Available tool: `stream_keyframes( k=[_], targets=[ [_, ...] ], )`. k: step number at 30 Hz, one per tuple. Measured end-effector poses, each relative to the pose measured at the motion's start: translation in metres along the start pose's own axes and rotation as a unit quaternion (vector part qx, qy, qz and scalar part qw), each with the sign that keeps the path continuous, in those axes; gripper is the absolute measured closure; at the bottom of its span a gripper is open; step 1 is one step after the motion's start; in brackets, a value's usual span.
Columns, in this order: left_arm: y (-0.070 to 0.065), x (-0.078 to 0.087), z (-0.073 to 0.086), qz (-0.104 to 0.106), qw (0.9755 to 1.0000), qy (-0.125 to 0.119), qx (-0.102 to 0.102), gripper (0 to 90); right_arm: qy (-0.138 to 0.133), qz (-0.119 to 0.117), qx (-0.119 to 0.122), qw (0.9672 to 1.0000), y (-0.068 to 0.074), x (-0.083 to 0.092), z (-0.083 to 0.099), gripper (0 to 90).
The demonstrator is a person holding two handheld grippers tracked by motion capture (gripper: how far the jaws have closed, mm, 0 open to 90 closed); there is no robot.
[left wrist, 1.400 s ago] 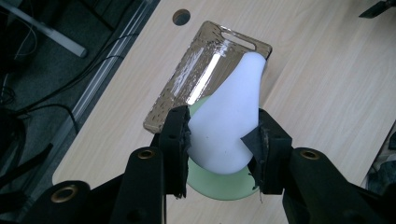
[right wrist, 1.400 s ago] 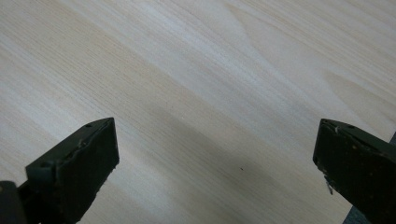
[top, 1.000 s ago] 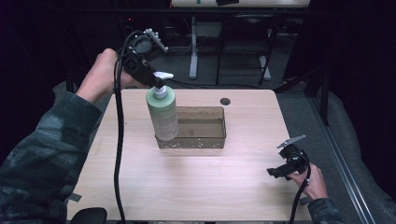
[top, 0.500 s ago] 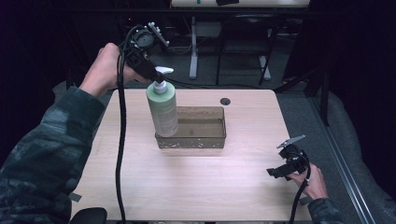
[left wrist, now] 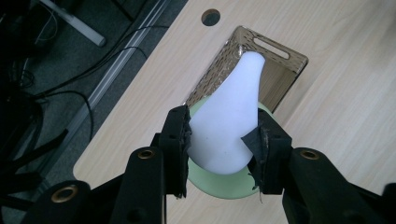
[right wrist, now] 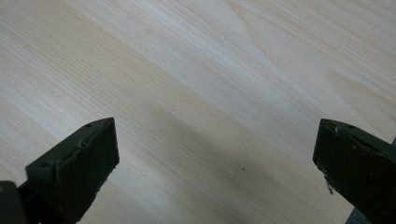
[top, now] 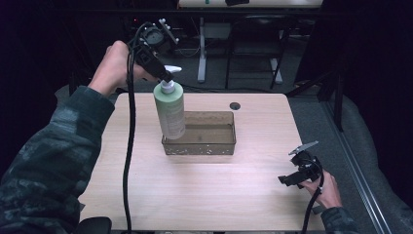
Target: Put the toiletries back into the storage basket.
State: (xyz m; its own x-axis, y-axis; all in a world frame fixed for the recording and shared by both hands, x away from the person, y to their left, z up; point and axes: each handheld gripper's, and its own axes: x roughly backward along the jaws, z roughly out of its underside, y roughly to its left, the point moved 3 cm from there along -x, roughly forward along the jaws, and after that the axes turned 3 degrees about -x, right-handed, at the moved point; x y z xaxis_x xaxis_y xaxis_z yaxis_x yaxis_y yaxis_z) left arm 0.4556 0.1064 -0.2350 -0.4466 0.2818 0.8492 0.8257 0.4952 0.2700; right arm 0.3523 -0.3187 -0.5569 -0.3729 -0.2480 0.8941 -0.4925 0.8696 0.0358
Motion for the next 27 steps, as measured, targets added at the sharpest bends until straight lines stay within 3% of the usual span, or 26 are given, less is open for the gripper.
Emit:
stream_keyframes(
  k=[27],
  targets=[
    [0.018, -0.029, -0.006, -0.009, 0.9995, 0.006, 0.029, 62.3, 0.002, 0.000, -0.001, 1.0000, 0.000, 0.001, 0.001, 0.0]
  ],
)
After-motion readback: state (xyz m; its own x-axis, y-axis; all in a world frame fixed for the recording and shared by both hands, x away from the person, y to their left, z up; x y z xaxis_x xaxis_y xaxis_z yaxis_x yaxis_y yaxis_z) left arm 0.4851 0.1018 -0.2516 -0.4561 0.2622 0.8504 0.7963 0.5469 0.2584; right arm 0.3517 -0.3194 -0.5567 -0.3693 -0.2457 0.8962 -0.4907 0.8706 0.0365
